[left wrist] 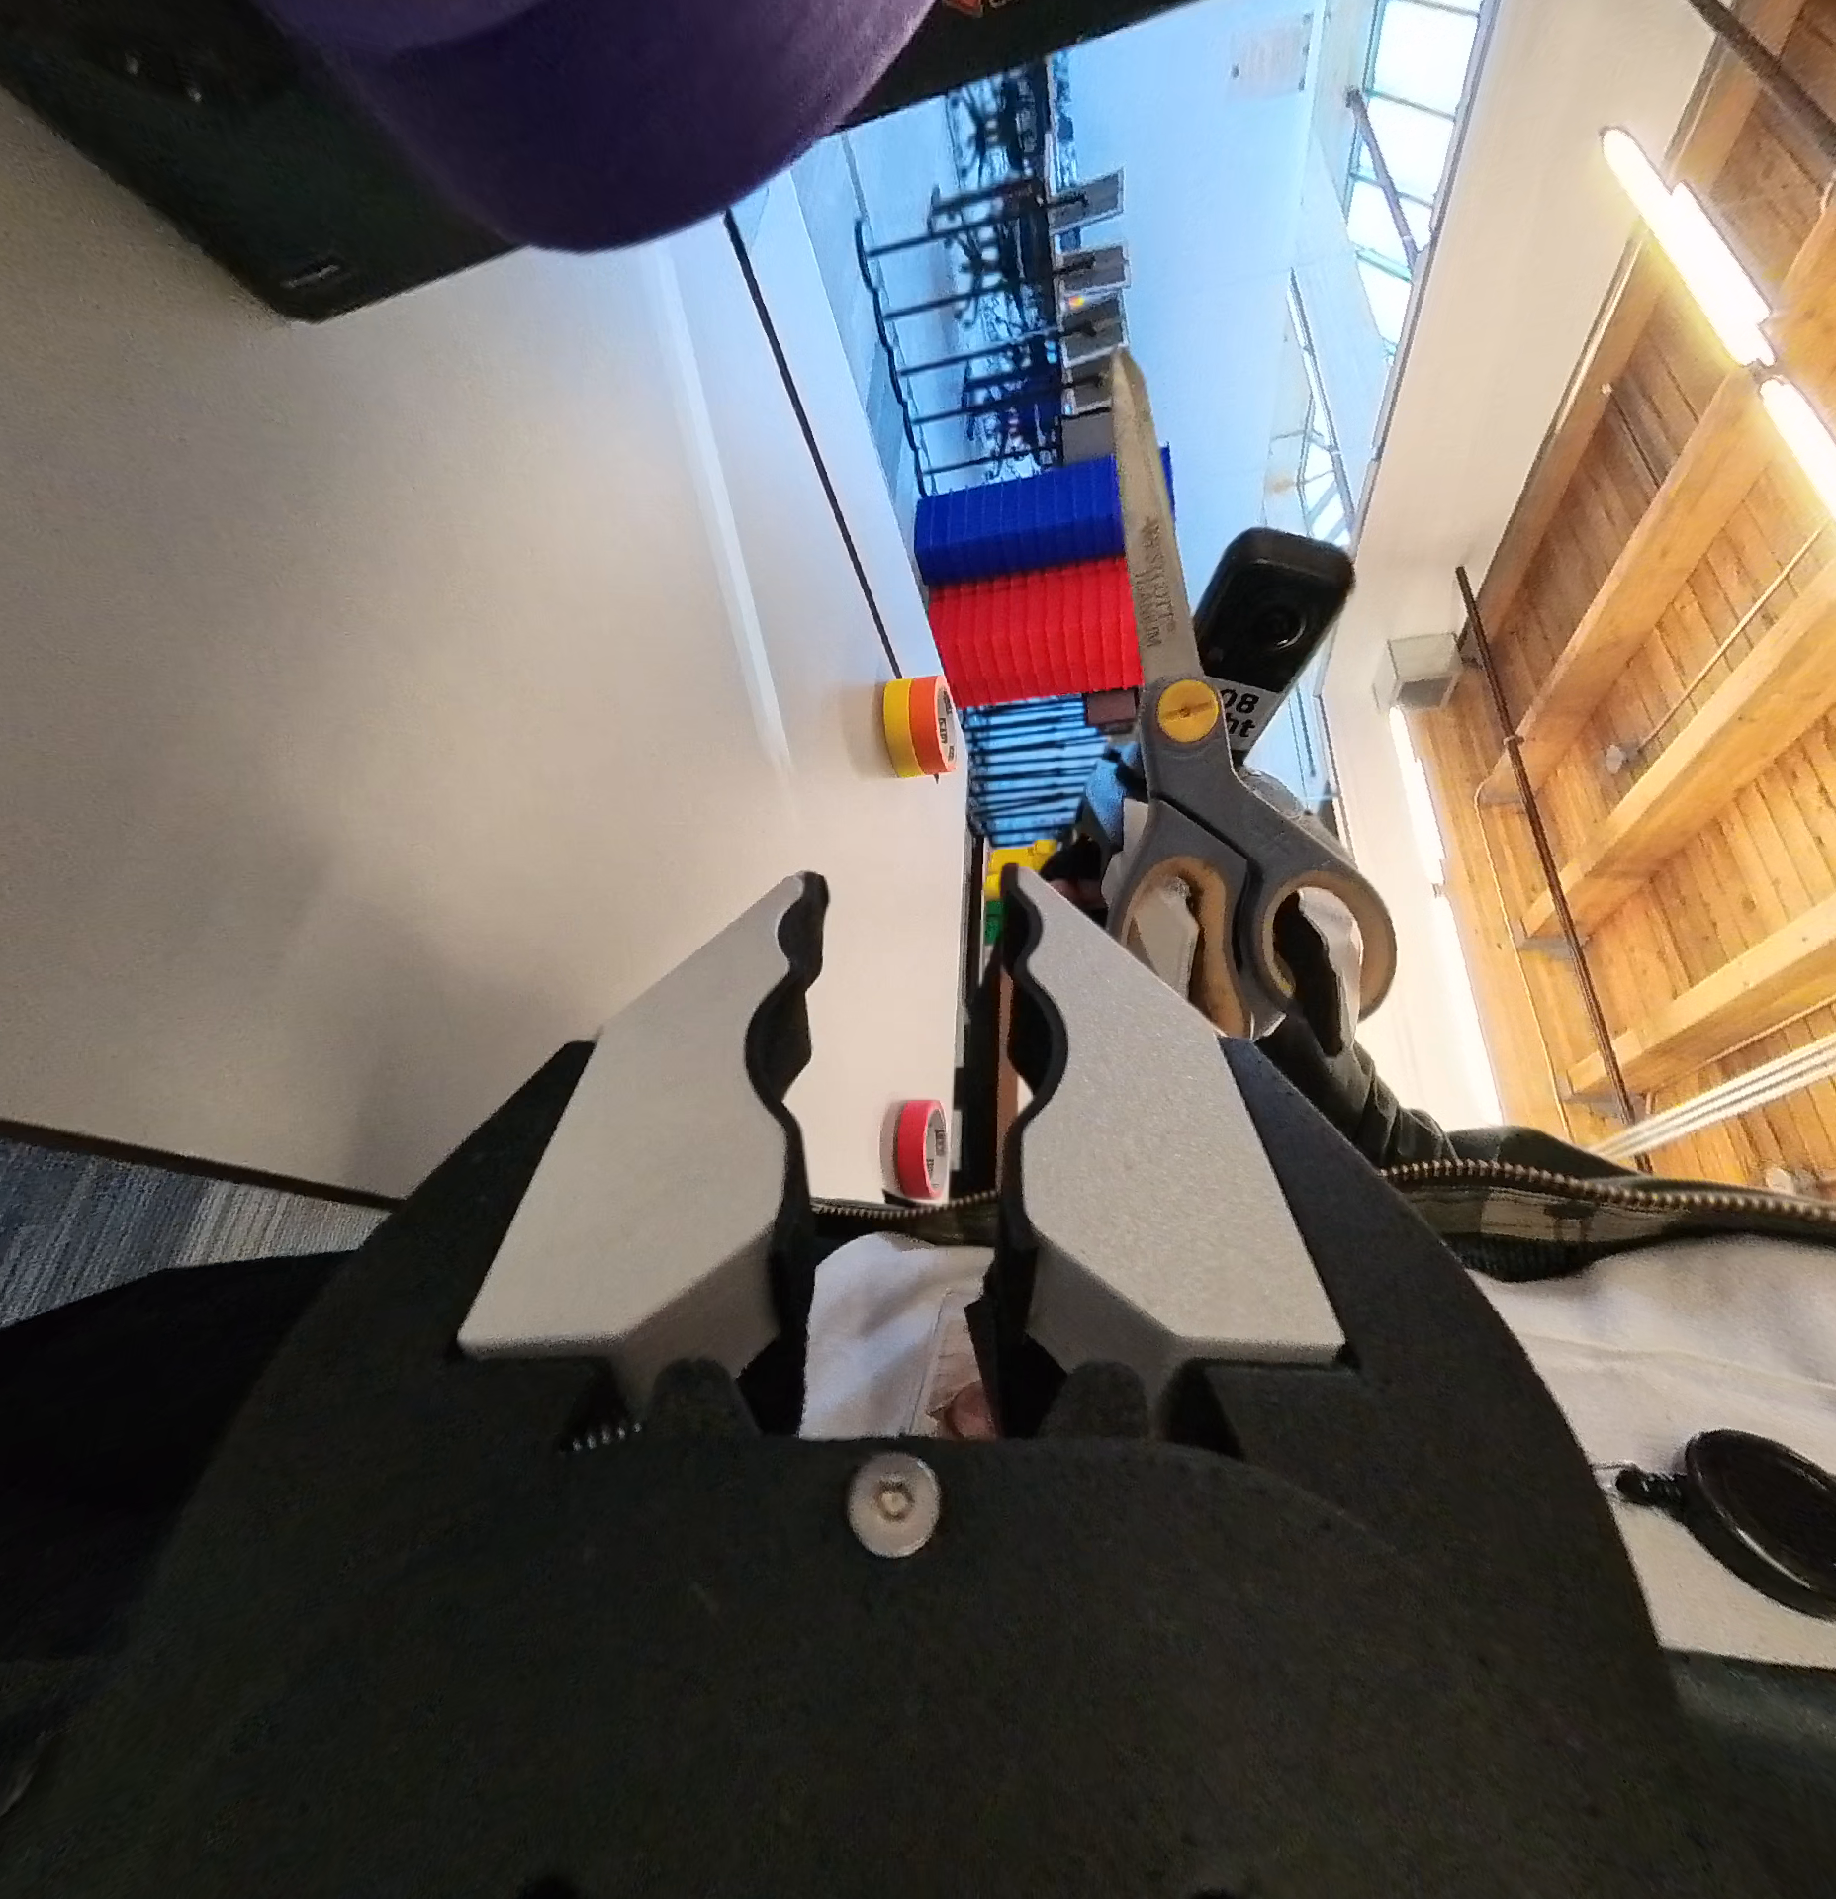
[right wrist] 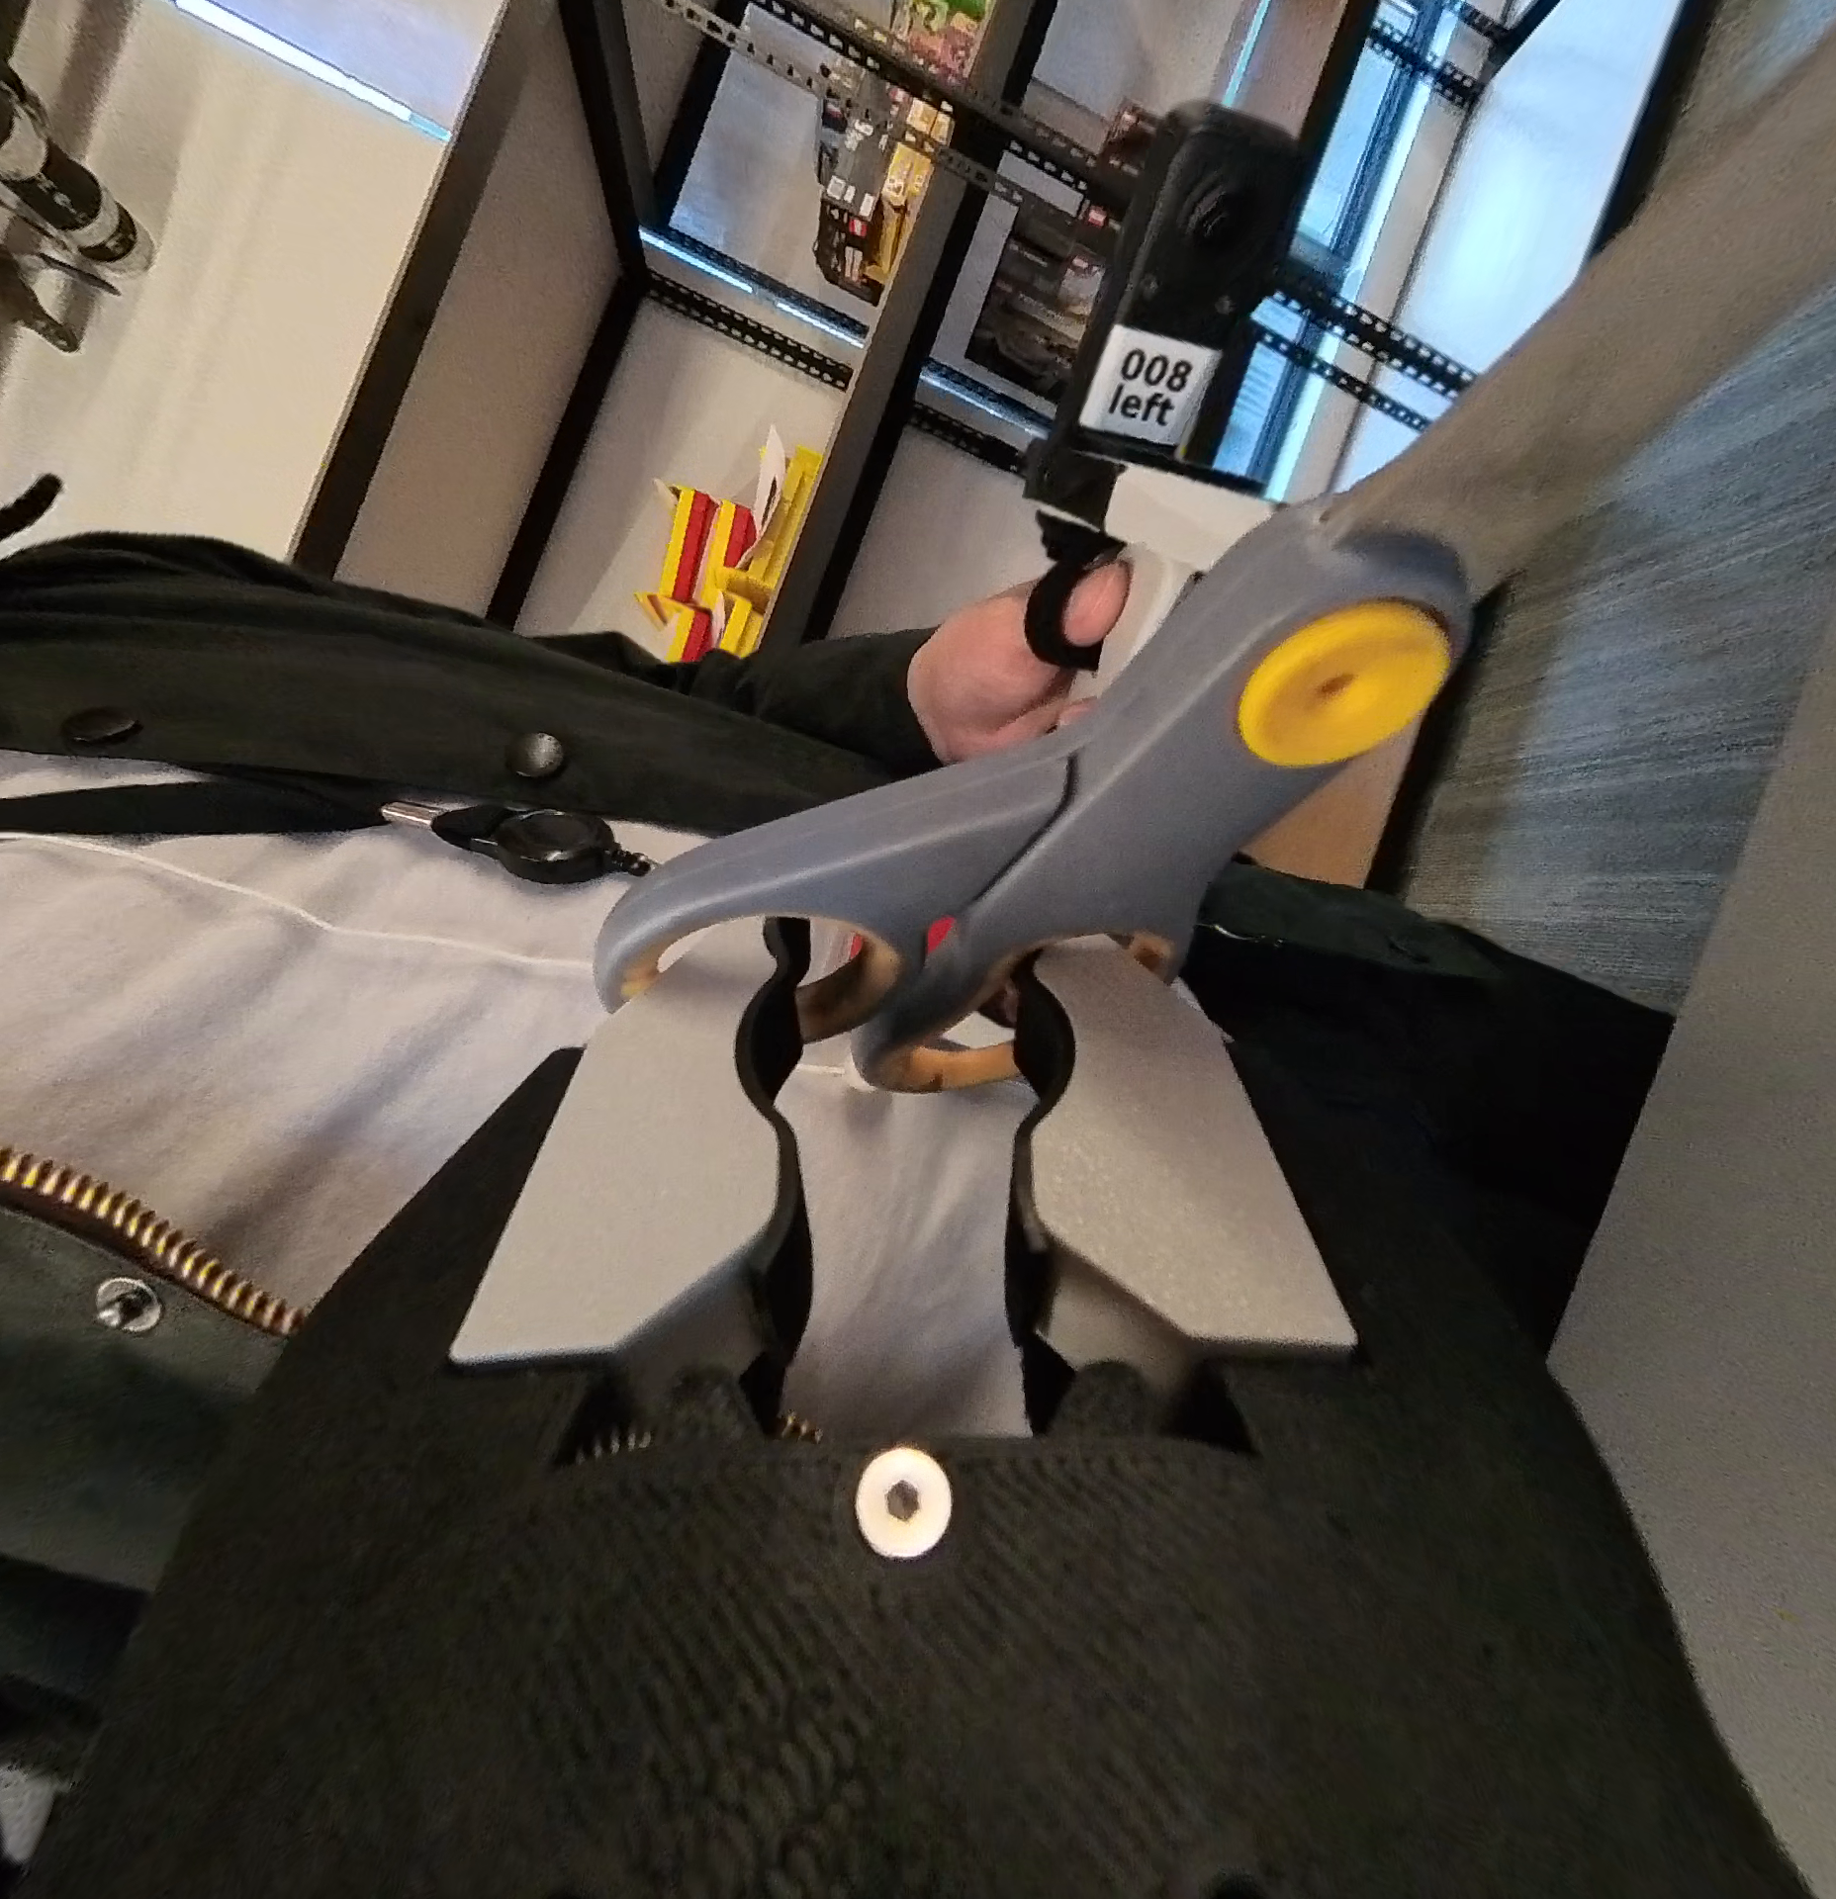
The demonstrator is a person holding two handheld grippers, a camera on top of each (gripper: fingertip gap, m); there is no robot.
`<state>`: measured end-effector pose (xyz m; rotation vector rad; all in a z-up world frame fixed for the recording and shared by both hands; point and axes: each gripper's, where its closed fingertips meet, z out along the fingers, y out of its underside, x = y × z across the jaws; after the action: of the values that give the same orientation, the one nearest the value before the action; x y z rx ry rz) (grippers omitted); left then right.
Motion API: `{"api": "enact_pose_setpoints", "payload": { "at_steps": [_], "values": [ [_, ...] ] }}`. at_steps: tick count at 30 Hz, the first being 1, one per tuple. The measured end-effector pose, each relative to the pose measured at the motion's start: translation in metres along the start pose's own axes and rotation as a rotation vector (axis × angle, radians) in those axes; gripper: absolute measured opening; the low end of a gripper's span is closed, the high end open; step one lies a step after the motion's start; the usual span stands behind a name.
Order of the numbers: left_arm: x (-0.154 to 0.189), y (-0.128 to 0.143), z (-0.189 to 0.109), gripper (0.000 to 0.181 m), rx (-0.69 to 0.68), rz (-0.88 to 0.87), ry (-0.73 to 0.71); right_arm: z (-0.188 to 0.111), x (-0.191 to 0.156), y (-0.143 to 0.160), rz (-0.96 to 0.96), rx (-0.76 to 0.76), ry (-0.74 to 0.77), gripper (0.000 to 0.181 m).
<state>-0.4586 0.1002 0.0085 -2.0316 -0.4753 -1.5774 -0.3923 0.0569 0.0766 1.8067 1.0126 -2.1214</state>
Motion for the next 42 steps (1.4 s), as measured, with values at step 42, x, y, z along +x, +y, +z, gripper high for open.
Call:
{"api": "enact_pose_setpoints", "payload": {
  "at_steps": [42],
  "values": [
    [-0.035, -0.066, -0.012, 0.04, 0.111, 0.112, -0.182, -0.025, 0.014, -0.01, 0.069, -0.421, 0.067, 0.051]
  ]
}}
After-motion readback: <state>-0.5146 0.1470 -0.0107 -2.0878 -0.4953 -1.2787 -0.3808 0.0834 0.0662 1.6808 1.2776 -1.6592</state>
